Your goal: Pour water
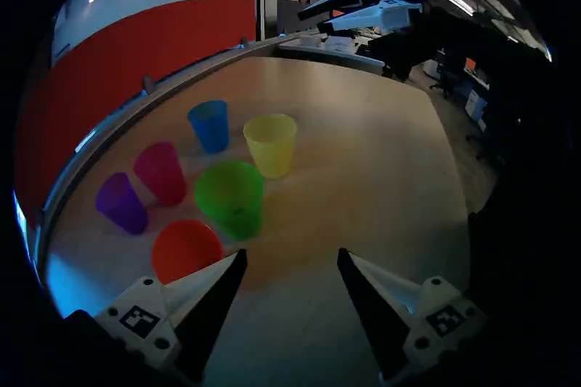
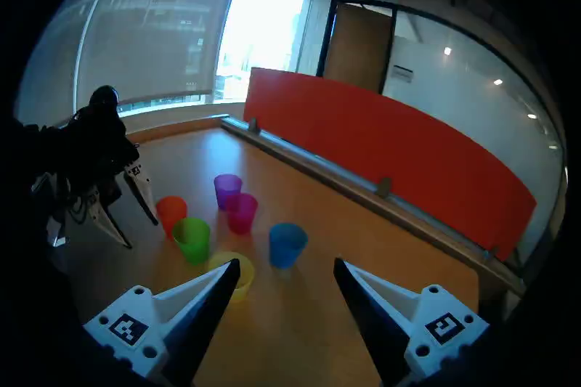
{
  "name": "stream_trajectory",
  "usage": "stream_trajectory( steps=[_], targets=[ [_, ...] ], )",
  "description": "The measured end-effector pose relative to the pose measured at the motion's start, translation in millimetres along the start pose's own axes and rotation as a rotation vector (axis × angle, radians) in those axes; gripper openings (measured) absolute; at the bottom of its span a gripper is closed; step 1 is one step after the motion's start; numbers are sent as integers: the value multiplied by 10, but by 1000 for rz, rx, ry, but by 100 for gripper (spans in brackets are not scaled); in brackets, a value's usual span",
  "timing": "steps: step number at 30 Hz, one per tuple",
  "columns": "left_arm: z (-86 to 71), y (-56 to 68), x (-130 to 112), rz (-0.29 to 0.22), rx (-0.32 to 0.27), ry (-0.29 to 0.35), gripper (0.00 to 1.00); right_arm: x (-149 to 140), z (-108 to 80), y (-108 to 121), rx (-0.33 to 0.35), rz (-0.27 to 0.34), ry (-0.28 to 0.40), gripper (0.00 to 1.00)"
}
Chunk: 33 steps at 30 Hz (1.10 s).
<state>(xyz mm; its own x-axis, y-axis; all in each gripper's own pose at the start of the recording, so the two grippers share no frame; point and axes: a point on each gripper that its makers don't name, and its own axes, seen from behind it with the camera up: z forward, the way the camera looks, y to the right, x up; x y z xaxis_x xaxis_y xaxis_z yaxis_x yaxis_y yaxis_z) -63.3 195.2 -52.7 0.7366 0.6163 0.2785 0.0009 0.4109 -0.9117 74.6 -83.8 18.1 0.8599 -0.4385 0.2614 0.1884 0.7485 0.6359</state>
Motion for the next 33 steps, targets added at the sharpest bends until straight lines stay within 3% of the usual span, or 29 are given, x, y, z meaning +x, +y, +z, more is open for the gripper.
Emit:
stream_trajectory(
  steps=[15,33],
  targets=[
    [100,-209,-66,20,50,-16,93,-4,17,9,-1,-6,-6,100],
    [189,-509,27,-4,107,-1,93,-29,25,35,-2,-3,-14,100]
  ],
)
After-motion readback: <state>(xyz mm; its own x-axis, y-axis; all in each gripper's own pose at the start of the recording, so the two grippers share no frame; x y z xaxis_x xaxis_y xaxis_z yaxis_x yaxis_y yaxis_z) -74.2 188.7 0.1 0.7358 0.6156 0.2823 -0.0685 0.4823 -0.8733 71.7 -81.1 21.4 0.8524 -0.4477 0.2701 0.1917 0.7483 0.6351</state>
